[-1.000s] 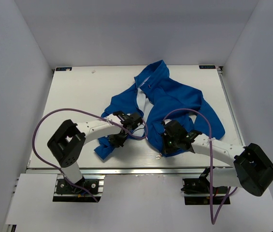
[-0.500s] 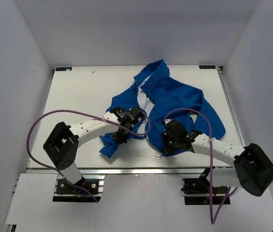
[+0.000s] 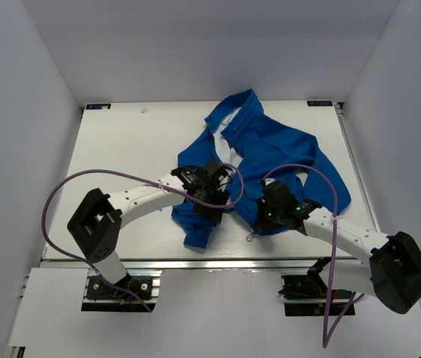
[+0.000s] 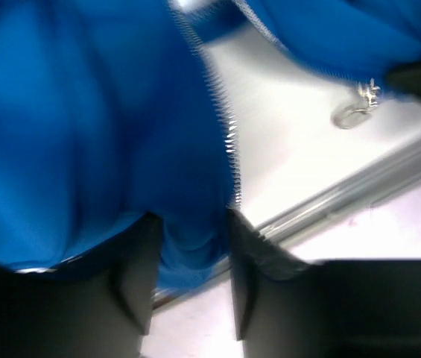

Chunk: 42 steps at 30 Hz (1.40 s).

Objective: Zip up the jacket

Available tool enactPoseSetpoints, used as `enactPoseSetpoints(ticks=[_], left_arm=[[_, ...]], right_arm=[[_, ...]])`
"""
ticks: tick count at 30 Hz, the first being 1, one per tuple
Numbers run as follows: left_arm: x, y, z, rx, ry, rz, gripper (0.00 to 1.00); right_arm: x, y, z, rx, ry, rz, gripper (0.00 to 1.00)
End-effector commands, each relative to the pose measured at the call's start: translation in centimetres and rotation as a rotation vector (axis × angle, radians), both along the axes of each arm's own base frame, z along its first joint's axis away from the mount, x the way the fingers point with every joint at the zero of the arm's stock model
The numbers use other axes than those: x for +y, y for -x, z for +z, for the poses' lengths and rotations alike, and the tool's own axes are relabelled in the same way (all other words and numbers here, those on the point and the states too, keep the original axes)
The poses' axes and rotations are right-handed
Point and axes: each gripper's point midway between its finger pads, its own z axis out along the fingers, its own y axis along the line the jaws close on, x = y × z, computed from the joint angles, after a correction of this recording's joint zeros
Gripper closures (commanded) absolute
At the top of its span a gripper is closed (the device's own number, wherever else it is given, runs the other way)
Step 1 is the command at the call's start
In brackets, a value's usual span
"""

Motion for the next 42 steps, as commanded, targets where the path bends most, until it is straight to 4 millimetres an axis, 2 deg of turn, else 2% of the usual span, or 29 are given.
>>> enactPoseSetpoints(ticks=[1, 3, 4, 6, 9, 10, 13, 15, 19, 20, 22, 23, 27, 33, 34, 37, 38, 40, 41, 42], left_arm=[[-2.6, 1.7, 0.4, 0.045, 0.123, -0.089, 0.4], [-2.6, 1.6, 0.5, 0.035, 0.124, -0.102, 0.29], [-2.6, 1.5, 0.7, 0.025, 0.127, -0.104, 0.26], [-2.7, 1.2, 0.8, 0.01, 0.125, -0.108, 0.26], [-2.5, 1.0, 0.5, 0.0, 0.098, -0.112, 0.31], [-2.2, 1.3, 0.0, 0.011, 0.077, -0.116, 0.38], [-0.9, 1.3, -0.7, 0.008, -0.001, -0.104, 0.46], [-0.3, 1.2, -1.1, 0.005, -0.033, -0.093, 0.56], [-0.8, 1.5, -1.0, 0.006, -0.008, -0.104, 0.8], [-0.9, 1.5, -0.8, 0.005, -0.003, -0.105, 0.91], [-1.1, 1.3, -0.6, -0.004, 0.003, -0.107, 1.0], [-1.1, 1.2, -0.5, -0.01, 0.003, -0.105, 1.0], [-1.9, 0.6, 0.9, -0.051, 0.053, -0.114, 1.0], [-3.4, -1.2, 5.6, -0.178, 0.168, -0.07, 1.0], [-3.7, -1.7, 7.1, -0.222, 0.21, -0.055, 1.0], [-3.6, -3.0, 9.0, -0.301, 0.265, 0.03, 1.0], [-3.6, -3.1, 10.3, -0.325, 0.306, 0.064, 1.0], [-3.5, -3.9, 11.2, -0.373, 0.354, 0.138, 1.0], [-3.4, -4.0, 12.6, -0.393, 0.413, 0.171, 1.0], [-3.7, -4.1, 12.6, -0.408, 0.455, 0.192, 1.0]], right_arm=[[-0.3, -0.2, 0.4, -0.005, -0.02, -0.031, 1.0], [-0.2, -0.1, 0.6, -0.008, -0.027, -0.028, 1.0], [-0.2, -0.1, 0.7, -0.009, -0.028, -0.028, 1.0], [-0.2, -0.1, 0.8, -0.011, -0.032, -0.031, 1.0], [-0.3, 0.0, 1.0, -0.016, -0.04, -0.036, 1.0], [-0.3, 0.0, 1.0, -0.017, -0.042, -0.036, 1.0], [-0.4, 0.1, 1.3, -0.023, -0.046, -0.037, 1.0], [-0.3, 0.1, 1.3, -0.025, -0.049, -0.037, 1.0], [-0.2, -0.1, 1.4, -0.028, -0.052, -0.038, 1.0], [-0.2, -0.1, 1.3, -0.027, -0.051, -0.037, 1.0], [0.3, 0.1, 1.6, -0.025, -0.073, -0.013, 1.0], [0.4, 0.0, 1.8, -0.032, -0.079, -0.009, 1.0], [1.3, -0.8, 3.3, -0.089, -0.126, 0.018, 1.0], [3.2, -2.2, 6.4, -0.173, -0.232, 0.06, 1.0], [3.5, -2.4, 6.8, -0.18, -0.243, 0.064, 1.0], [4.3, -3.2, 8.5, -0.207, -0.294, 0.079, 1.0], [4.5, -3.3, 9.0, -0.211, -0.315, 0.079, 1.0], [5.3, -3.5, 10.4, -0.235, -0.391, 0.097, 1.0], [5.4, -3.7, 11.0, -0.239, -0.425, 0.085, 1.0], [5.6, -3.4, 11.1, -0.229, -0.464, 0.095, 1.0]])
